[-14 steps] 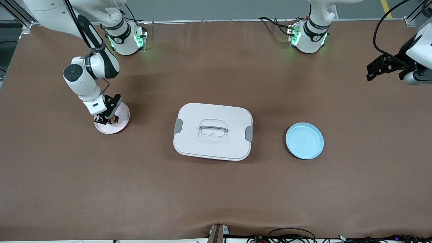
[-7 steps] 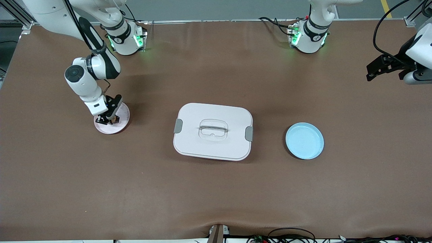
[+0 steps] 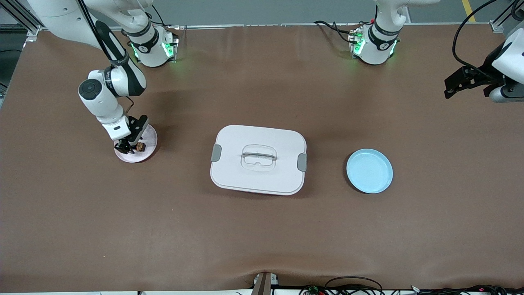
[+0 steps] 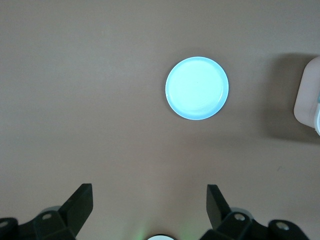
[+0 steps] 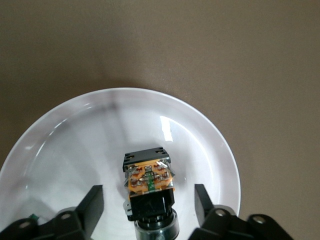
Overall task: Transfer orange switch to right arm and place
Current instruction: 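Lower the switch onto the pink plate and open the right gripper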
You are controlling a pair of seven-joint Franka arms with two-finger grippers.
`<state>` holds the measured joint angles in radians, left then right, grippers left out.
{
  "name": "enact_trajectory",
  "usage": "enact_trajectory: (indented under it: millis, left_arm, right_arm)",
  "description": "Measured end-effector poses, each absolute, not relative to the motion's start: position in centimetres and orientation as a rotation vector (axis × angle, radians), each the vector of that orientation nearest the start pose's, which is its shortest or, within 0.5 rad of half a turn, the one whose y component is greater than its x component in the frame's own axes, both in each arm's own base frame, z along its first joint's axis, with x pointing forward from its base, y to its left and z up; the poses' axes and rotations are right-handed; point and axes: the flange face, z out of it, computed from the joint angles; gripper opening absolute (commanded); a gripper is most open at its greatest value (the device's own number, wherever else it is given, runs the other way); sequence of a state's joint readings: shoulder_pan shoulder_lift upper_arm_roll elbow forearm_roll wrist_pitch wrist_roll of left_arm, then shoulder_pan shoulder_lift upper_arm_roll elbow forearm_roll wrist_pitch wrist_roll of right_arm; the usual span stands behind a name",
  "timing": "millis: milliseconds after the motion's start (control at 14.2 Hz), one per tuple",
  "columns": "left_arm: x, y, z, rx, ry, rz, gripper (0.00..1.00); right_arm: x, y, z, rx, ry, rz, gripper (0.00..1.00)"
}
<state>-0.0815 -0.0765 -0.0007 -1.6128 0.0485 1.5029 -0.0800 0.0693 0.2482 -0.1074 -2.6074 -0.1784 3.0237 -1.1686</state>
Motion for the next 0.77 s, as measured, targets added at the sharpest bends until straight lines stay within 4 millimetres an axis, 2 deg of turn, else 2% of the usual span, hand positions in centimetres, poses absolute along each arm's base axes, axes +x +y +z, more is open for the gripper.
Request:
enact_trajectory:
  millis: [351,491,772]
  left_arm:
    - [52.2,-3.8,64.0,-3.090,0.000,0.046,1.00]
    - [52.2,-3.8,64.0,-3.090,0.000,0.046,1.00]
    - [52.2,-3.8,64.0,-3.090,0.000,0.046,1.00]
  right_arm:
    - [45.5,-0.5,18.8,-2.636,-1.969,-0.200,1.00]
    - [45.7,-0.6,19.1,-2.779,-1.746,-0.232,1.00]
    - [46.1,-0.9,19.9,-3.063,-1.084,-0.286,1.00]
